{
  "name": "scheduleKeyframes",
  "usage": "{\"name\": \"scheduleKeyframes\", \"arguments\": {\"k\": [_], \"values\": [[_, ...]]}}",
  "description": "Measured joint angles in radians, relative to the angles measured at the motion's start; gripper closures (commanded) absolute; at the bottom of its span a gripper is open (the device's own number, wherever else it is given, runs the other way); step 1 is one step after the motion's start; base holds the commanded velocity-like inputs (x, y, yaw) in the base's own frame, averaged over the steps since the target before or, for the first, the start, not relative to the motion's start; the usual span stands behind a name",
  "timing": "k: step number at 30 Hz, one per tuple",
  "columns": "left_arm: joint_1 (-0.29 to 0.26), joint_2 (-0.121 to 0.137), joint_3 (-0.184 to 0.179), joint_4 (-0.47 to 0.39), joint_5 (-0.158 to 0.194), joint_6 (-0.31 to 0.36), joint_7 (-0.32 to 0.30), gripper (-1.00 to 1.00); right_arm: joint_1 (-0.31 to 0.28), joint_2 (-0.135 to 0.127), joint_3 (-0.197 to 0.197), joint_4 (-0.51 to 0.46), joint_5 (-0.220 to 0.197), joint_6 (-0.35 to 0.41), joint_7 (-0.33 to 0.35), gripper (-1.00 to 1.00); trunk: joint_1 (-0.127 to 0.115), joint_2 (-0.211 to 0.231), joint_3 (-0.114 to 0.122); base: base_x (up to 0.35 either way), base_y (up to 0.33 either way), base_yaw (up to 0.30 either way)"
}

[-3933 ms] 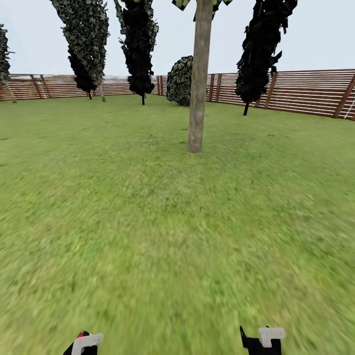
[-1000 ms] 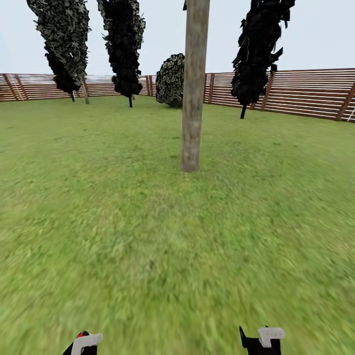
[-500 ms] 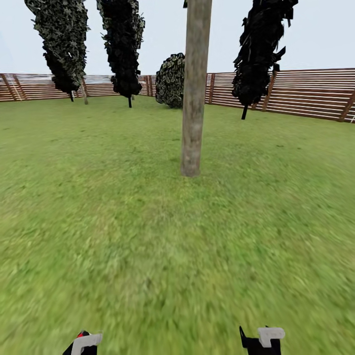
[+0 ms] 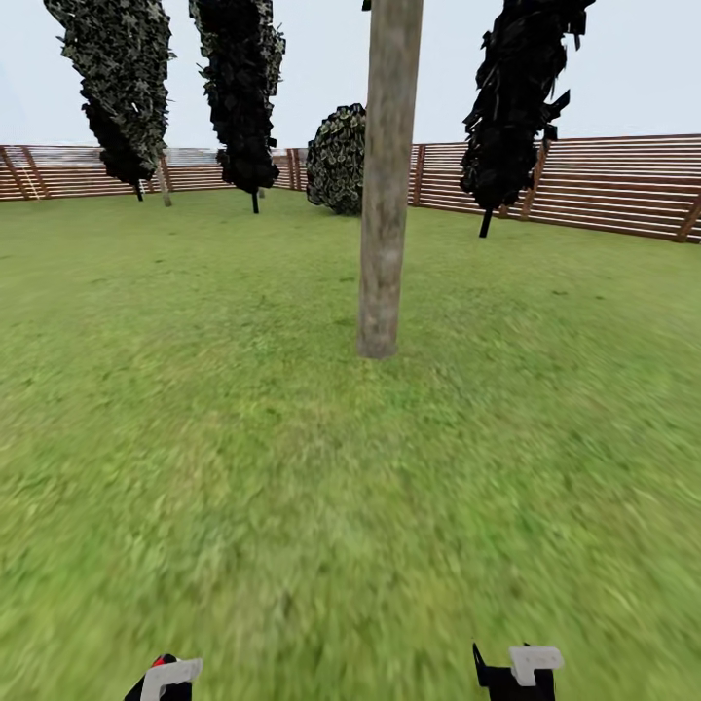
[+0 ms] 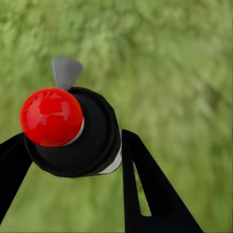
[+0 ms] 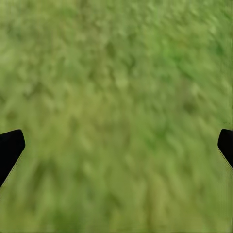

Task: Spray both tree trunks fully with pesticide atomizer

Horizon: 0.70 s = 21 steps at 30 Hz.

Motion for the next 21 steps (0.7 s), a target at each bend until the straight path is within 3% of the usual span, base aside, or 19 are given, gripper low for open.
{"name": "scheduleKeyframes", "arguments": {"k": [21], "values": [[0.000, 0.000, 0.000, 0.000, 0.000, 0.000, 0.000, 1.00, 0.000, 0.000, 0.001, 0.000, 0.000, 0.000, 0.000, -1.00, 0.000, 0.000, 0.000, 0.339, 0.000, 0.000]]}}
